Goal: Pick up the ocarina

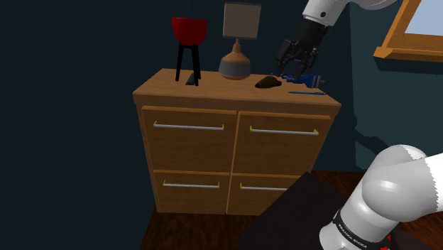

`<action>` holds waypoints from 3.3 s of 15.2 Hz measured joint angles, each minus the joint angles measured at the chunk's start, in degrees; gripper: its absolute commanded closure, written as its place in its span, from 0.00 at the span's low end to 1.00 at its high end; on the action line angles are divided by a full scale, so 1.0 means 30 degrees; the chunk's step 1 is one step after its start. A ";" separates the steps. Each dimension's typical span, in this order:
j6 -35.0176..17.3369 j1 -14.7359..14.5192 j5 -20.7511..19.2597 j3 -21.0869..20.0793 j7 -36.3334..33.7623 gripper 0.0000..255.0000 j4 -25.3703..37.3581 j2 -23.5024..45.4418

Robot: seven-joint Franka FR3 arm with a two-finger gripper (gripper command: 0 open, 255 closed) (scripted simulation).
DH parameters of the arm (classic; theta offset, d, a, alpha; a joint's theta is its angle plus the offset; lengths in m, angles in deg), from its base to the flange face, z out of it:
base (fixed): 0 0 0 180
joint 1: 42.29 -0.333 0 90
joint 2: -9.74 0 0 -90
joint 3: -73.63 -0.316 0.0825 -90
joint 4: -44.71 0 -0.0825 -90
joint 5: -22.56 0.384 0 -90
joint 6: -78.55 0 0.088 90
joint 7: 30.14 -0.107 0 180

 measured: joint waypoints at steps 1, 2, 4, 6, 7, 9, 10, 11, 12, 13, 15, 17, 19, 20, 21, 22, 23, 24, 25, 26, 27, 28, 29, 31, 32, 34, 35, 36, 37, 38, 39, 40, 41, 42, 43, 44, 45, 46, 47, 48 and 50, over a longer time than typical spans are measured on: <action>0.0000 0.0000 0.0000 0.0000 0.0000 0.00 0.0000 0.0000; -0.0258 0.0142 0.0005 -0.0112 -0.0346 0.00 0.0054 0.0260; -0.1097 0.0653 -0.0043 -0.0382 -0.1482 0.00 0.0261 0.1143; -0.1978 0.1241 -0.0126 -0.0739 -0.2907 0.00 0.0799 0.2357; -0.2483 0.1542 -0.0185 -0.0933 -0.3667 0.00 0.0902 0.2881; -0.3307 0.2127 -0.0340 -0.1364 -0.5318 0.00 0.1432 0.4053; -0.3630 0.2443 -0.0464 -0.1508 -0.6104 0.00 0.1861 0.4723; -0.4030 0.2745 -0.0594 -0.1669 -0.6910 0.00 0.2031 0.5226; -0.4422 0.3077 -0.0758 -0.1743 -0.7634 0.00 0.2395 0.5917; -0.4772 0.3362 -0.0921 -0.1910 -0.8476 0.00 0.2580 0.6403; -0.5261 0.3990 -0.1302 -0.2027 -0.9984 0.00 0.3112 0.7343; -0.5706 0.4570 -0.1722 -0.2179 -1.1580 0.00 0.3708 0.8328; -0.6222 0.5111 -0.2181 -0.2309 -1.3223 0.00 0.4376 0.9498; -0.6338 0.5376 -0.2418 -0.2323 -1.4024 0.00 0.4752 1.0012; -0.6510 0.5639 -0.2657 -0.2302 -1.4783 0.00 0.5030 1.0475; -0.6601 0.5897 -0.2904 -0.2270 -1.5542 0.00 0.5508 1.1063; -0.6756 0.6156 -0.3123 -0.2178 -1.6237 0.00 0.5655 1.1398; -0.6658 0.6360 -0.3380 -0.2175 -1.7059 0.00 0.6308 1.1995; -0.6748 0.6493 -0.3535 -0.2138 -1.7585 0.00 0.6491 1.2291; -0.6899 0.6570 -0.3617 -0.2101 -1.7837 0.00 0.6502 1.2464; -0.7099 0.6603 -0.3668 -0.2091 -1.7994 0.00 0.6398 1.2567; -0.7273 0.6615 -0.3700 -0.2094 -1.8094 0.00 0.6261 1.2610; -0.7495 0.6617 -0.3724 -0.2101 -1.8168 0.00 0.6063 1.2637; -0.7972 0.6628 -0.3756 -0.2095 -1.8231 0.00 0.5616 1.2668; -0.8247 0.6638 -0.3774 -0.2086 -1.8246 0.00 0.5421 1.2748; -0.8572 0.6643 -0.3789 -0.2083 -1.8277 1.00 0.5067 1.2723; -0.8613 0.6636 -0.3792 -0.2092 -1.8294 1.00 0.5038 1.2722; -0.8635 0.6633 -0.3794 -0.2097 -1.8301 1.00 0.5018 1.2721; -0.8643 0.6632 -0.3796 -0.2099 -1.8306 1.00 0.5018 1.2717; -0.8654 0.6630 -0.3796 -0.2101 -1.8311 1.00 0.5010 1.2713; -0.8661 0.6628 -0.3797 -0.2104 -1.8314 1.00 0.5007 1.2711; -0.8666 0.6626 -0.3796 -0.2106 -1.8315 1.00 0.5003 1.2709; -0.8672 0.6625 -0.3795 -0.2107 -1.8314 1.00 0.5002 1.2708; -0.8677 0.6624 -0.3796 -0.2110 -1.8319 1.00 0.4995 1.2704; -0.8679 0.6622 -0.3796 -0.2112 -1.8321 1.00 0.4989 1.2700; -0.8670 0.6622 -0.3793 -0.2113 -1.8317 1.00 0.4996 1.2702; -0.8542 0.6626 -0.3789 -0.2109 -1.8307 1.00 0.5118 1.2718; -0.8339 0.6633 -0.3778 -0.2099 -1.8276 1.00 0.5326 1.2731; -0.8128 0.6626 -0.3770 -0.2108 -1.8276 1.00 0.5500 1.2701; -0.7916 0.6620 -0.3757 -0.2112 -1.8264 1.00 0.5651 1.2642; -0.7435 0.6627 -0.3731 -0.2100 -1.8199 1.00 0.6122 1.2628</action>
